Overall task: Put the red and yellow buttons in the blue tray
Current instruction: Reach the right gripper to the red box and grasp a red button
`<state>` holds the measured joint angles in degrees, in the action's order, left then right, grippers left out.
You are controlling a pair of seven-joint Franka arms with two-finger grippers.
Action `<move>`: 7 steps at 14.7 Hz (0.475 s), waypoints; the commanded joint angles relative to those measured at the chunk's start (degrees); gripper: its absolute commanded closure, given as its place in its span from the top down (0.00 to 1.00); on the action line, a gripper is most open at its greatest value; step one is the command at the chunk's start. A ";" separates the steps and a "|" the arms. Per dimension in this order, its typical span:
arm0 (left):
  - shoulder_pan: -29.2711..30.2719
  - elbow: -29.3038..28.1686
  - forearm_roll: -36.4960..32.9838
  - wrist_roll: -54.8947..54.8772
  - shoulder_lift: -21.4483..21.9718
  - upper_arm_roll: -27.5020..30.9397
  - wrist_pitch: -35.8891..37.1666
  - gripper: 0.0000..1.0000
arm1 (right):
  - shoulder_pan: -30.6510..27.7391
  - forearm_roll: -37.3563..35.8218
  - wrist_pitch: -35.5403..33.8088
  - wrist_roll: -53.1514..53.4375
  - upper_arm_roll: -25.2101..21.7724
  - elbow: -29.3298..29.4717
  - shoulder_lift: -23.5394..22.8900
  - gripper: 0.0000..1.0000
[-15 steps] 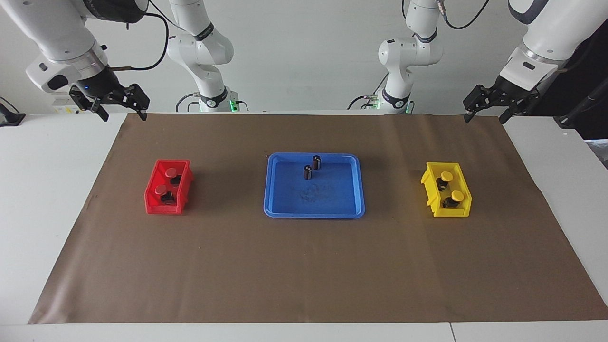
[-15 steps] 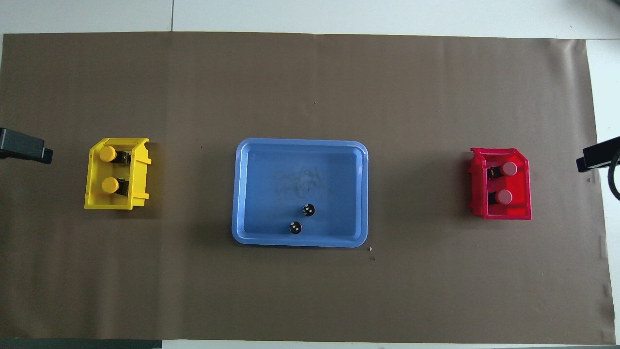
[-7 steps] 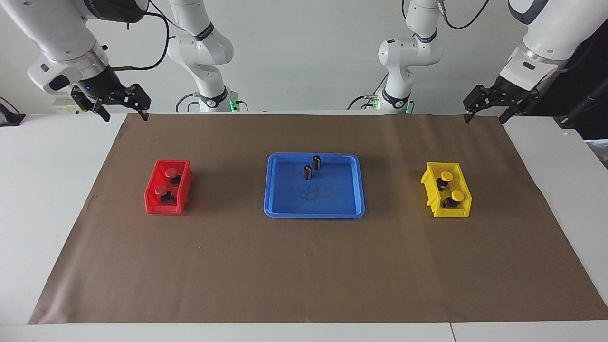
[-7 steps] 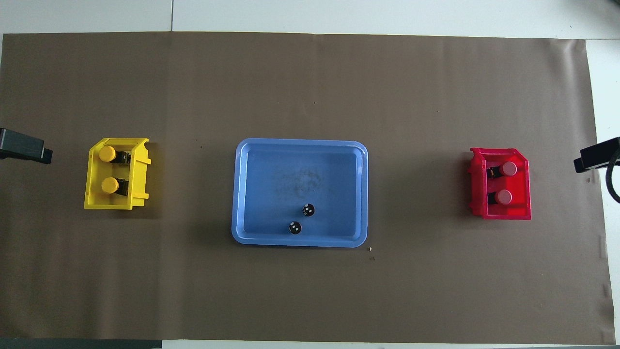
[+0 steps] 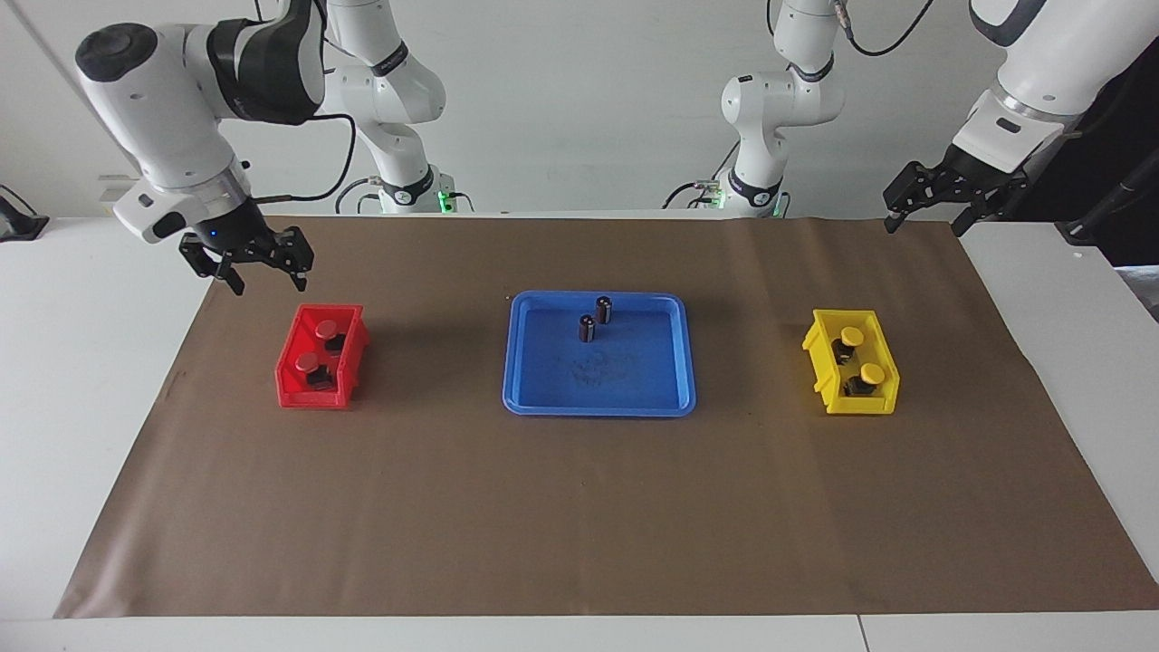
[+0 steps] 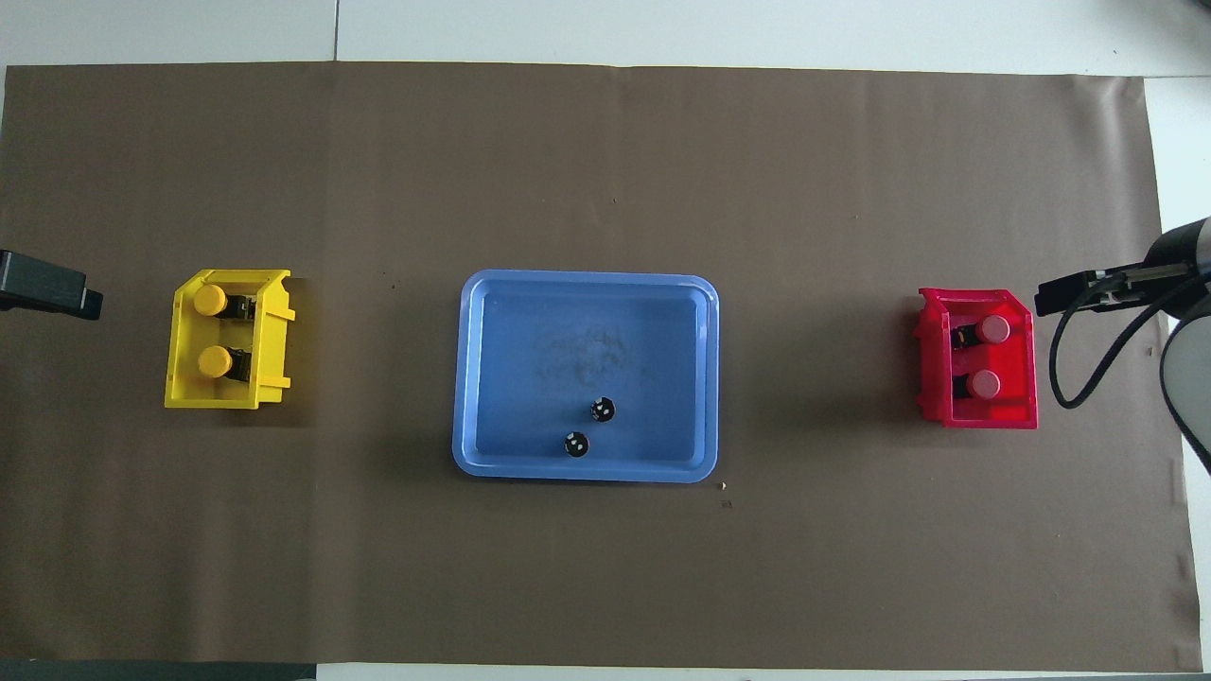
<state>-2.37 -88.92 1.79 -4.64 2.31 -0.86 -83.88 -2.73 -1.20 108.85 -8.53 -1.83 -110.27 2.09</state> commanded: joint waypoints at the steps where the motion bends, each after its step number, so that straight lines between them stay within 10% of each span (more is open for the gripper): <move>1: 0.35 -1.52 0.59 -0.11 1.38 0.07 0.21 1.00 | -0.26 1.03 5.66 -1.40 -0.02 -1.35 -3.48 0.87; 7: 0.35 -1.44 0.67 -0.11 1.38 0.07 0.21 1.00 | -0.87 1.11 15.16 -2.81 -0.02 -6.71 -5.78 0.80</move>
<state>-2.37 -88.92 1.79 -4.64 2.31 -0.86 -83.86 -2.98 -1.20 122.15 -9.18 -2.07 -115.43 -4.15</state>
